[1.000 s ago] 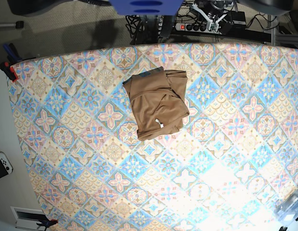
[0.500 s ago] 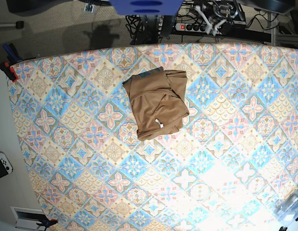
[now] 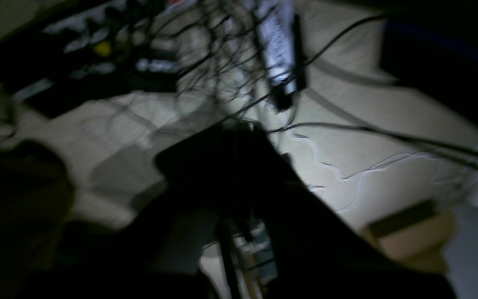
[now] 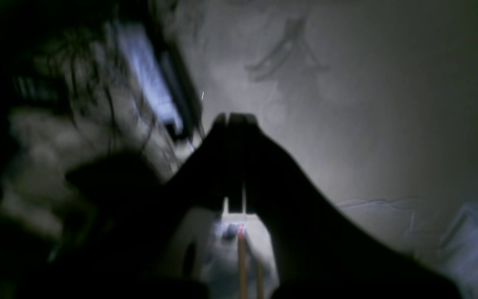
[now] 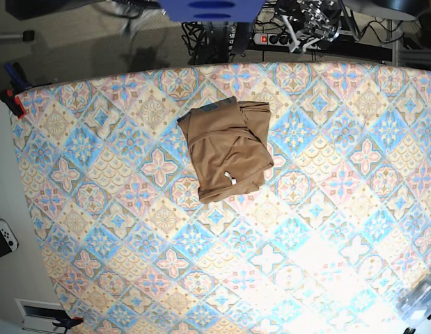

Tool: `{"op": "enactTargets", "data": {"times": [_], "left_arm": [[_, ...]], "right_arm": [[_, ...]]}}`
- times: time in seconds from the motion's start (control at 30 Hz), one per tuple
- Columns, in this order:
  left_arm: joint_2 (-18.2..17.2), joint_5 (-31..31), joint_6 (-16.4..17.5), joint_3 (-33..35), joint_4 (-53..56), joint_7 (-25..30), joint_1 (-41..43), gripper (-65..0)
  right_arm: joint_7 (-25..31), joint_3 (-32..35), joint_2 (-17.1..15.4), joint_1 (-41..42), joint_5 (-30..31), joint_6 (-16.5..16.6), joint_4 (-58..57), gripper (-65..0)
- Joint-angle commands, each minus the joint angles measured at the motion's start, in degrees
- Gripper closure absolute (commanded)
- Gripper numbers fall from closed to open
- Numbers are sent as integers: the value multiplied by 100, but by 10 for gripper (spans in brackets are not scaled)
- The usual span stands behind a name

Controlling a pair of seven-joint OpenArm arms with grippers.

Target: Layout the t-shirt on the table in an organized manner, then fold the t-shirt properly

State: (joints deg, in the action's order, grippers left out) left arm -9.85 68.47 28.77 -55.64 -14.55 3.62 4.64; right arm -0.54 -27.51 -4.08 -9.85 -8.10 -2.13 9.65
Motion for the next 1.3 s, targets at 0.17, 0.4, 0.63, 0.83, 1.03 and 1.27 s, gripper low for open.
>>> {"op": "enactTargets", "data": {"times": [0.17,0.4,0.63,0.83,1.03,1.27], "left_arm": [[-4,6,-420,3,0,-14,15,0],[119,-20,-1132,3,8,-14,23,0],[224,-3,-1440,-6,571,-14,32,0],[259,-55,-1440,-14,721,-14,32,0],[224,-47,-1440,-14,712,-14,15,0],[251,-3,-1440,-6,703,-14,-100,0]], "right_arm": [[374,-102,-247,497,-12,15,-965,0],[348,-102,-300,673,-12,15,-965,0],[348,-111,-300,673,-12,15,-965,0],[348,-128,-282,681,-3,15,-965,0],[348,-137,-265,681,-3,15,-965,0],[348,-665,-133,681,-3,7,-965,0]]}}
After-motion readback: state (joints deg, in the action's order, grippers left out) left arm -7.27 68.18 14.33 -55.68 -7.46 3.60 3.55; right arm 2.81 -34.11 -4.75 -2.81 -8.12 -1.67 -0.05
